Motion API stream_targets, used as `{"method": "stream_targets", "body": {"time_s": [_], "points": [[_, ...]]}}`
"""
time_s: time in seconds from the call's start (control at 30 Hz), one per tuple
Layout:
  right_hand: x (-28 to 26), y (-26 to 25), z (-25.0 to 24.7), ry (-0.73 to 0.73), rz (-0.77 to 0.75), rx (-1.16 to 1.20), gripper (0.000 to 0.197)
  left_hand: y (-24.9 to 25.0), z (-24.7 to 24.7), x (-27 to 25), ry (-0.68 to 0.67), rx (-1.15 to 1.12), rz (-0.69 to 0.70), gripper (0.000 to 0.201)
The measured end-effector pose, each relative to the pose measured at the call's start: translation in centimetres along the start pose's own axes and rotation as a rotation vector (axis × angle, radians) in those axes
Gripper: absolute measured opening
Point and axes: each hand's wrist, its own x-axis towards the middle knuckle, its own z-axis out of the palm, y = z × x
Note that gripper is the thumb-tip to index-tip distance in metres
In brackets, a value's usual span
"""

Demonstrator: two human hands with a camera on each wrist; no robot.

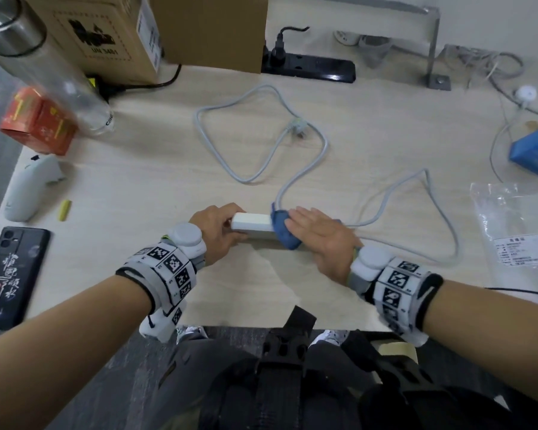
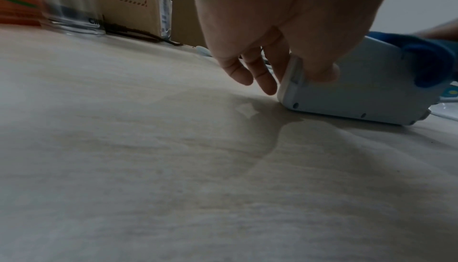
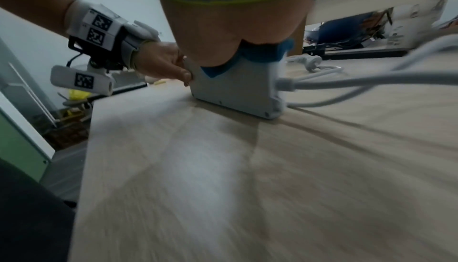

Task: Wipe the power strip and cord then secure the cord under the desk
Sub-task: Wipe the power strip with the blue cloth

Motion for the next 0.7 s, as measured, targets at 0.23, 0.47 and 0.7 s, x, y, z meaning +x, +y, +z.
{"method": "stream_targets", "body": {"time_s": [0.23,0.47,0.7], "points": [[4.4,-2.7,-4.4,0.151,0.276,0.236,0.031,-0.4,-0.3,0.0,-0.029,0.020,-0.009,0.028],[3.2,-1.9,-8.7,0.254,0.206,0.304,0.033,-0.6,0.1,-0.1,-0.025,0.032,0.012,0.028],[1.2,1.2,-3.9,0.021,0.246,0.085,0.032,-0.9,0.3,-0.2,-0.026,0.029,0.021,0.029]]}}
